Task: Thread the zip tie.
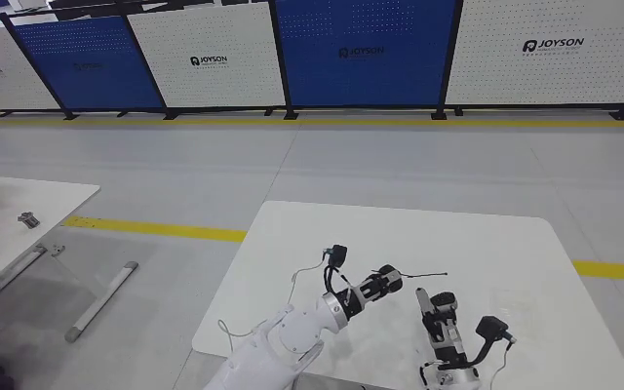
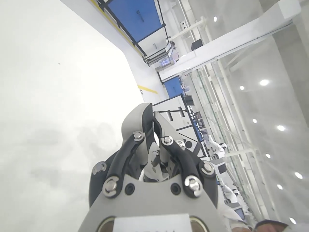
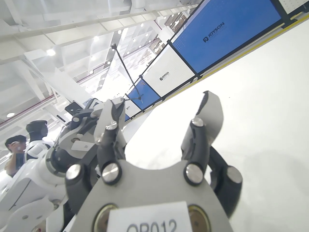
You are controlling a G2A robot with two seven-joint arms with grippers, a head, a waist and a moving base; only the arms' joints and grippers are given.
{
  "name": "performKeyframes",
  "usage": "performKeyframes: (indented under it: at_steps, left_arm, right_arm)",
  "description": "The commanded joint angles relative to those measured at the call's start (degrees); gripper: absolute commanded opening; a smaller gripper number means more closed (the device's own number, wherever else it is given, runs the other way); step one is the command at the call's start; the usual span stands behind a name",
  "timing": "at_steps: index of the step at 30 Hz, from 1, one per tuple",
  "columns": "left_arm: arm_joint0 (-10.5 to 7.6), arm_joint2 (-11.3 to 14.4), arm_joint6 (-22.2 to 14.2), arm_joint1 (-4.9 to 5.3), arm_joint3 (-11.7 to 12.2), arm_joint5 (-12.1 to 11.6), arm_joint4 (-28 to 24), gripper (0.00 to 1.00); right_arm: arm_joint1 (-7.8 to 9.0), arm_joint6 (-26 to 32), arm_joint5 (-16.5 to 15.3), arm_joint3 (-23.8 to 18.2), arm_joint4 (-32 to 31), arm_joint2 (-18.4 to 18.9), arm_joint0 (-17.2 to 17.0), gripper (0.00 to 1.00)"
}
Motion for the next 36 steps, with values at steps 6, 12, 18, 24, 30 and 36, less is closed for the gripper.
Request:
performKeyframes:
  at_steps: [6, 12, 18, 24, 30, 36]
  left_arm:
    - [0.02, -0.06, -0.25, 0.02, -0.02, -0.06, -0.21, 0.0]
    - [1.59, -0.84, 0.77, 0.05, -2.63, 0.42, -3.24, 0.0]
    - [4.15, -2.77, 0.78, 0.62, -6.96, 2.29, -3.72, 0.0]
    - [4.98, -3.31, -0.22, 0.77, -8.21, 2.96, -5.37, 0.0]
    - [5.06, -3.2, -0.08, 0.75, -8.18, 3.03, -5.46, 0.0]
    - [4.11, -1.89, 0.46, 0.41, -7.3, 4.39, -5.89, 0.0]
  right_arm:
    - [0.0, 0.06, 0.0, -0.02, 0.05, 0.01, 0.01, 1.0]
    - [0.5, 0.37, 2.11, -3.67, -5.47, 1.92, -0.76, 1.0]
    - [1.75, 10.82, 4.8, -9.63, -10.38, 6.45, -2.7, 1.0]
    - [2.58, 24.06, 7.64, -12.39, -10.46, 9.82, -2.16, 1.0]
    - [2.57, 21.61, 10.14, -11.94, -13.3, 10.25, -1.69, 1.0]
    - [1.95, 13.42, 16.98, -4.81, -29.9, 4.17, 2.72, 1.0]
